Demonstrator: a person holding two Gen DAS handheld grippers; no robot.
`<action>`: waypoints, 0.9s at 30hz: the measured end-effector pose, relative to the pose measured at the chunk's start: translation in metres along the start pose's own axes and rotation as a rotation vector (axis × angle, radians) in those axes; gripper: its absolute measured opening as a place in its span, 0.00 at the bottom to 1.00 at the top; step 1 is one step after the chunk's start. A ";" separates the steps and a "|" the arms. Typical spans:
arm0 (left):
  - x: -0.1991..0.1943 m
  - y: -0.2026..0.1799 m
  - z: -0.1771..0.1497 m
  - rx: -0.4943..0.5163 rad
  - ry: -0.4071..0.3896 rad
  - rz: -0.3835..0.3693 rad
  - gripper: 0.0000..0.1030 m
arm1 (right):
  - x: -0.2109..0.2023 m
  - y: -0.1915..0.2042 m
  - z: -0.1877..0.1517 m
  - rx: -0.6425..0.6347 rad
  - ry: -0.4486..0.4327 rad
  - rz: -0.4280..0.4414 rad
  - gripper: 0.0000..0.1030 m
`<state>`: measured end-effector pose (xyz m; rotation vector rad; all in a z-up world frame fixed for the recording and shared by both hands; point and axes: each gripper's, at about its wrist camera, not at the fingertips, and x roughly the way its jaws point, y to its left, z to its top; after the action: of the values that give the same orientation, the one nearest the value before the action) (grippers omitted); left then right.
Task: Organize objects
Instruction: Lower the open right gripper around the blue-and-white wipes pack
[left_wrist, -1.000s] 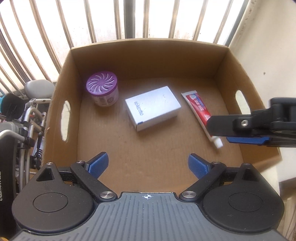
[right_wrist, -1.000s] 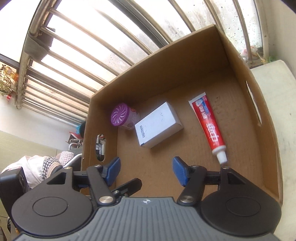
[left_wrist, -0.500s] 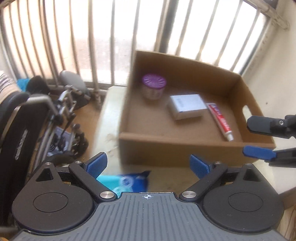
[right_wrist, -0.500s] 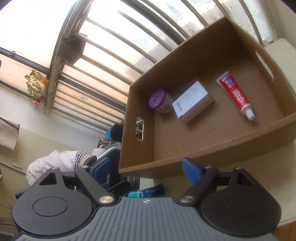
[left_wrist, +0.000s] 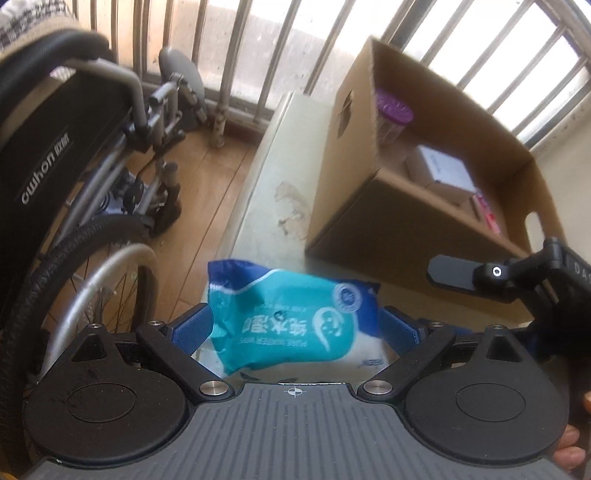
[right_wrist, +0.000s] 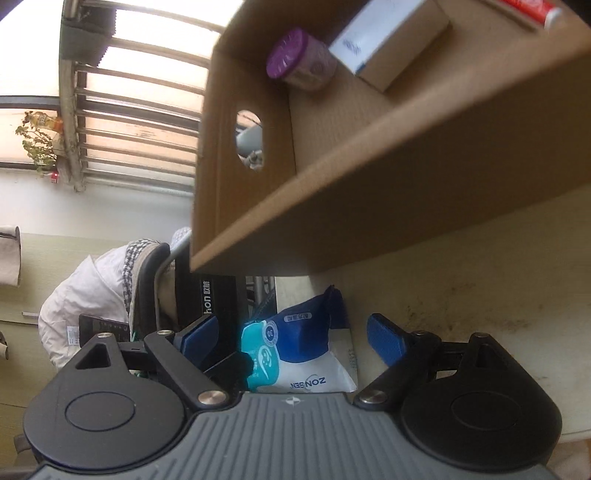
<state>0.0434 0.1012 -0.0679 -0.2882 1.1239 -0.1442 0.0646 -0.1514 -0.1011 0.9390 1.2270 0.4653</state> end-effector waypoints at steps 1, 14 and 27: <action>0.003 0.002 -0.001 -0.003 0.015 0.006 0.94 | 0.006 -0.001 0.000 0.005 0.011 0.000 0.88; 0.003 -0.004 -0.001 0.007 0.038 -0.011 0.97 | 0.048 0.011 0.004 -0.023 0.144 0.018 0.93; 0.004 -0.041 -0.014 0.114 0.020 0.016 1.00 | 0.037 0.006 0.004 -0.046 0.198 0.058 0.93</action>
<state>0.0335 0.0589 -0.0645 -0.1762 1.1327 -0.1968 0.0808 -0.1219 -0.1174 0.9075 1.3644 0.6424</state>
